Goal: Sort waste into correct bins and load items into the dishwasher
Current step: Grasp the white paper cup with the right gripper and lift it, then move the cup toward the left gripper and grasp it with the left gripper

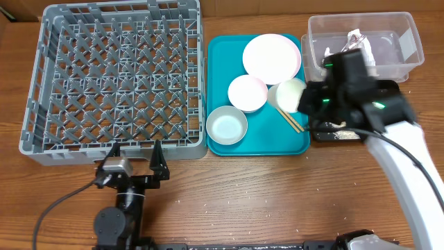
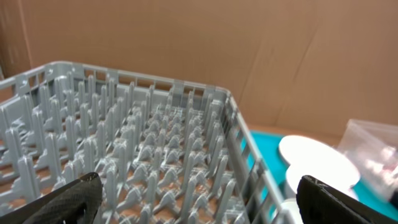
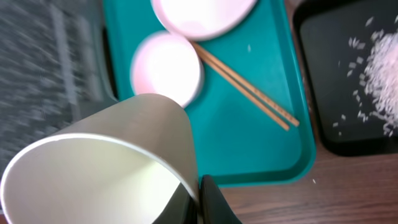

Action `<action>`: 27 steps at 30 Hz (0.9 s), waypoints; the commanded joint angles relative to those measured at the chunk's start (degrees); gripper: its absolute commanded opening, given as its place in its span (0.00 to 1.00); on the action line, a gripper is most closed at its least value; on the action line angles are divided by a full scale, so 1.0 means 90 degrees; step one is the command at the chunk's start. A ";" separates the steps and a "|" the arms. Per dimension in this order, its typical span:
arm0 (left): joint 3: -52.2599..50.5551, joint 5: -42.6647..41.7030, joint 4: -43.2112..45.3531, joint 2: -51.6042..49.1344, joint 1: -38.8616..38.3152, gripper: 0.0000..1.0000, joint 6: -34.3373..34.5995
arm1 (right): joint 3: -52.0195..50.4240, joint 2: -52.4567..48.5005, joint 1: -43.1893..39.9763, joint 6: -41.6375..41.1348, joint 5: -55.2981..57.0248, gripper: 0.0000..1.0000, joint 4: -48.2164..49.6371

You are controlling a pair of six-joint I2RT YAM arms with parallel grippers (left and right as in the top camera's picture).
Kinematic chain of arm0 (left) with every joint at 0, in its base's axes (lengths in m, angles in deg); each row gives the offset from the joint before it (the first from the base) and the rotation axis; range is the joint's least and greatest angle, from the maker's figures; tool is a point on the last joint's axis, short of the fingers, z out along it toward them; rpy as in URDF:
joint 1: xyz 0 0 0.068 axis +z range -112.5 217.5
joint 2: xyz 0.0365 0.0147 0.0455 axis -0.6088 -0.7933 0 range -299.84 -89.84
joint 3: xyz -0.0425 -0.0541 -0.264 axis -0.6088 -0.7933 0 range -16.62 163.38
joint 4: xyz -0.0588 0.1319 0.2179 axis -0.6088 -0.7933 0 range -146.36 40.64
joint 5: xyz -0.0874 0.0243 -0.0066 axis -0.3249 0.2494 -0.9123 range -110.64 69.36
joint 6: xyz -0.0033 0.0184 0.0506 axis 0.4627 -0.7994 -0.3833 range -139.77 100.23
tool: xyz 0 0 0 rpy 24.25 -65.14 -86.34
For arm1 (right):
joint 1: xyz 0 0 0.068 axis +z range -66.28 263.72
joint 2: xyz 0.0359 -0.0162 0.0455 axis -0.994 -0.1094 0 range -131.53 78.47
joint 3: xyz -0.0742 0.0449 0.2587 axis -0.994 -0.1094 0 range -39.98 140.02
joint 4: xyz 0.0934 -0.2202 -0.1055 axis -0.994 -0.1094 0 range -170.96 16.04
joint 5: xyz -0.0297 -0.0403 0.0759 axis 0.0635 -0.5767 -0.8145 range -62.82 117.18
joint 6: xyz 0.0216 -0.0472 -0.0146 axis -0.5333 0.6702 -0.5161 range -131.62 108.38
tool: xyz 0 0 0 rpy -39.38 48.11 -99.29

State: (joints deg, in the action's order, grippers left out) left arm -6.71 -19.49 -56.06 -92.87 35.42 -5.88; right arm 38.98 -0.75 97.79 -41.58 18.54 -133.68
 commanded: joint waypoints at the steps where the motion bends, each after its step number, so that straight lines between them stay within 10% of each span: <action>1: 0.0792 -0.0087 -0.0061 -0.0583 0.0063 1.00 0.0743 | 0.0092 0.0216 -0.0367 -0.0007 -0.0736 0.04 0.0083; 10: 0.2305 -0.0996 -0.0061 -0.2720 0.0063 1.00 0.0843 | 0.0092 0.0211 -0.0510 0.0112 -0.0894 0.04 0.0051; 20: 0.3283 -0.3684 0.0563 -0.5037 0.0063 1.00 0.3009 | 0.0085 0.0143 -0.0510 0.0109 -0.1559 0.04 0.0381; 27: 0.3288 -0.4731 0.2810 -0.6710 0.0061 1.00 0.7662 | 0.0046 -0.0172 -0.0510 0.0102 -0.2596 0.04 0.0930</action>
State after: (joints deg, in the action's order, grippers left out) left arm 21.99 -54.31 -32.43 -149.11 35.68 36.13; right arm 39.09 -0.79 93.24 -41.32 1.73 -126.91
